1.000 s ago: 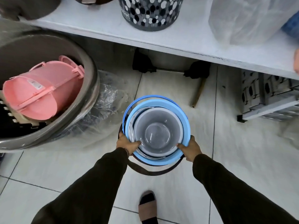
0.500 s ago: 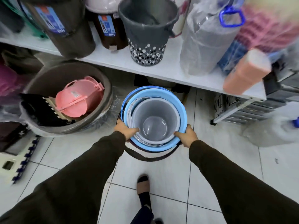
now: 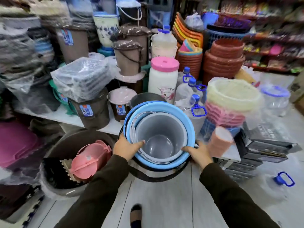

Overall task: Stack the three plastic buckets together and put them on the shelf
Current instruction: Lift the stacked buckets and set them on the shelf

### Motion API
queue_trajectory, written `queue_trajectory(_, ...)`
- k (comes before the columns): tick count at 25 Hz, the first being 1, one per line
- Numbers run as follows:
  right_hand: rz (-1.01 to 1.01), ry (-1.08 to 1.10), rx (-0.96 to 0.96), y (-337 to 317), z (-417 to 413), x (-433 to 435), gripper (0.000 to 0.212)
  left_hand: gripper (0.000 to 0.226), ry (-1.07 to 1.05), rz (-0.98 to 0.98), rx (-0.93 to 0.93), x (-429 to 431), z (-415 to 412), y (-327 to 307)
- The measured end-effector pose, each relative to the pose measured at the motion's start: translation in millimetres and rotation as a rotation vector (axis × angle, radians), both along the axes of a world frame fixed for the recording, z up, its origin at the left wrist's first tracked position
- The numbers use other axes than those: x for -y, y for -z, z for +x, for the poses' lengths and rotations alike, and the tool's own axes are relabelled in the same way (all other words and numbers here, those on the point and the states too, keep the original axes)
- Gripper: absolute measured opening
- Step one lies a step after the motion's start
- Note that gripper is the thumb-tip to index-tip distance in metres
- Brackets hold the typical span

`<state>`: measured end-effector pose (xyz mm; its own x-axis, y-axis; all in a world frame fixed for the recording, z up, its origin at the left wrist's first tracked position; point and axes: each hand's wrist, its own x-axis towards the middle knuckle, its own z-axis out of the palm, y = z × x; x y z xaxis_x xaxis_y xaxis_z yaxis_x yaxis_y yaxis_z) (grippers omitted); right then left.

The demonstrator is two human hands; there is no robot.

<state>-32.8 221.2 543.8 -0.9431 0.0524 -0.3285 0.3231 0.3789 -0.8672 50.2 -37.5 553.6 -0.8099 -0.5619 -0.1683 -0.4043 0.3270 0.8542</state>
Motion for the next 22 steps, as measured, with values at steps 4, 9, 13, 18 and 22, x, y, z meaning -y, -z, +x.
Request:
queue_trajectory(4,-0.005,-0.029,-0.129,-74.7,-88.0,41.0,0.05,0.079,-0.025,-0.009,-0.086,42.0,-85.4,-65.5)
queue_trajectory(9,-0.013,-0.03,-0.189,-130.0,-214.4,104.4,0.049,0.071,-0.002,0.015,-0.193,107.3,-208.4,-116.6)
queue_trajectory(13,0.005,-0.026,-0.125,-110.5,-299.5,154.2,0.044,0.078,0.049,0.029,-0.071,161.0,-301.4,-103.0)
queue_trajectory(18,-0.019,0.089,0.112,-22.3,-347.5,186.7,0.035,0.059,0.061,0.144,0.108,186.4,-364.0,-26.1)
queue_trajectory(22,0.068,0.136,0.205,39.3,-358.8,202.1,0.034,0.055,0.032,0.193,0.225,190.9,-376.0,37.6)
